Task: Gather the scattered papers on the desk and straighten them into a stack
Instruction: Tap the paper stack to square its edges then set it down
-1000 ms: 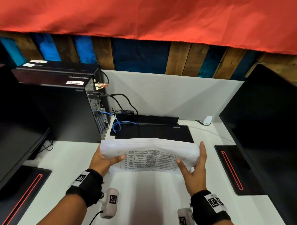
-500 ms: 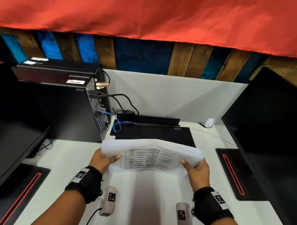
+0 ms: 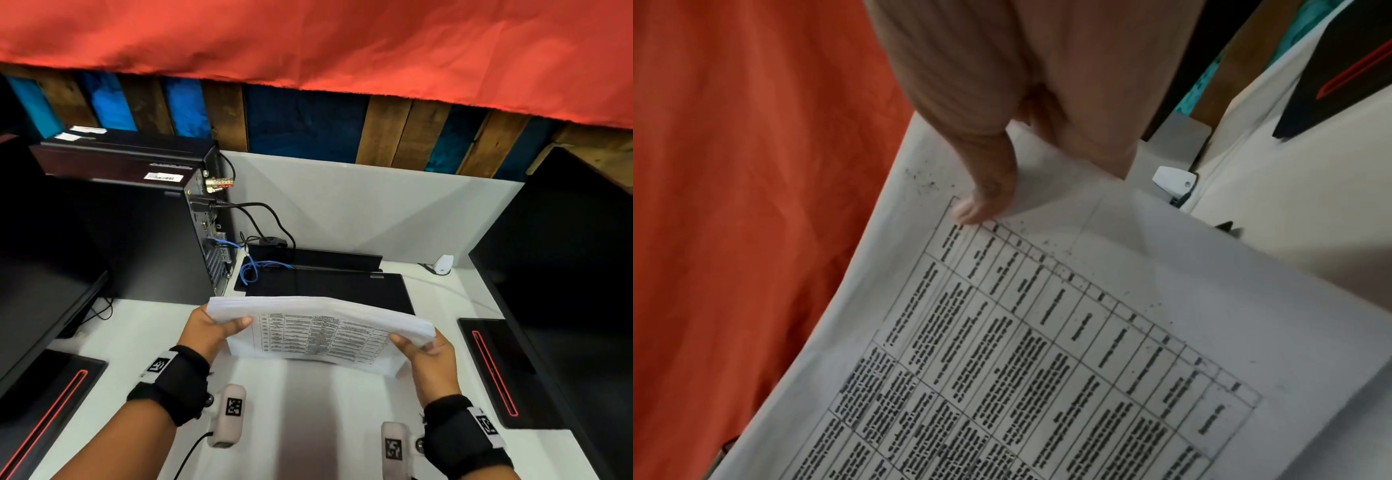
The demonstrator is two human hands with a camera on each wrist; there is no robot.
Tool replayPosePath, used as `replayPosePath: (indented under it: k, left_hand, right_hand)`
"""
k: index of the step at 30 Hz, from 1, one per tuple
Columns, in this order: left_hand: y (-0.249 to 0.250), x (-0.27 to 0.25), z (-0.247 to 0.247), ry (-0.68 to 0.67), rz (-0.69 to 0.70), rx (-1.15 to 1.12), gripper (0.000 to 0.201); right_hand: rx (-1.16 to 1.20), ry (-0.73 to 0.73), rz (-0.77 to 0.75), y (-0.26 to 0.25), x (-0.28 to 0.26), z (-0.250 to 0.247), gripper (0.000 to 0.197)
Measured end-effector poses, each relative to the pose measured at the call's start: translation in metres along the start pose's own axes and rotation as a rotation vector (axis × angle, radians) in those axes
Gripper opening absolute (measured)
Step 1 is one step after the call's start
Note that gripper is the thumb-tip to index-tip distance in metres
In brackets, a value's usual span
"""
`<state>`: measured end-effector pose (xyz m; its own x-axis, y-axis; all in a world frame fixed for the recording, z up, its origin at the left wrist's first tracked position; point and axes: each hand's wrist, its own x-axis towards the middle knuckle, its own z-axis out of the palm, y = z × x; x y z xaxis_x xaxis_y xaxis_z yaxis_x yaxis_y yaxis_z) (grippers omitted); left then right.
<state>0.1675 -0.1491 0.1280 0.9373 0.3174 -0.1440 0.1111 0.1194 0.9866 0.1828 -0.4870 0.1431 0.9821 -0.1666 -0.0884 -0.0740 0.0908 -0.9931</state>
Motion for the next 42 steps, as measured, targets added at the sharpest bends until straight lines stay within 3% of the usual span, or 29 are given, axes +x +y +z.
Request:
replayPosePath:
  k: [3, 8, 14, 19, 23, 27, 32, 37, 42]
  left_hand:
    - [-0.006, 0.002, -0.003, -0.017, -0.004, 0.061, 0.037]
    - [0.005, -0.006, 0.005, 0.055, 0.008, -0.003, 0.03]
    - [0.005, -0.002, 0.006, -0.038, -0.029, 0.04, 0.034]
    - [0.018, 0.003, 0.005, -0.024, -0.023, 0.026, 0.03]
    - [0.012, 0.004, 0.006, -0.072, -0.048, 0.062, 0.038]
    - [0.012, 0.006, 0.013, -0.004, -0.05, 0.048, 0.034]
    - [0.016, 0.006, 0.009, -0.102, -0.038, 0.086, 0.039]
    - [0.004, 0.003, 0.014, -0.045, -0.119, 0.081, 0.036]
    - [0.01, -0.001, 0.023, -0.024, -0.107, 0.078, 0.03]
  right_hand:
    - [-0.044, 0.001, 0.013, 0.001, -0.001, 0.003, 0.032]
    - [-0.028, 0.059, -0.014, -0.009, -0.004, 0.01, 0.026]
    - [-0.047, 0.068, 0.012, -0.004, -0.006, 0.009, 0.035]
    - [-0.031, 0.055, -0.004, -0.015, -0.006, 0.006, 0.027]
    - [-0.163, 0.005, -0.015, -0.015, -0.001, 0.0, 0.035]
    - [-0.149, 0.024, -0.018, -0.021, 0.0, -0.001, 0.022]
    - [-0.183, -0.004, 0.008, -0.023, -0.001, -0.008, 0.025]
    - [-0.516, -0.037, -0.032, -0.036, 0.002, -0.008, 0.029]
    - [-1.247, -0.262, -0.28, -0.082, -0.007, 0.013, 0.018]
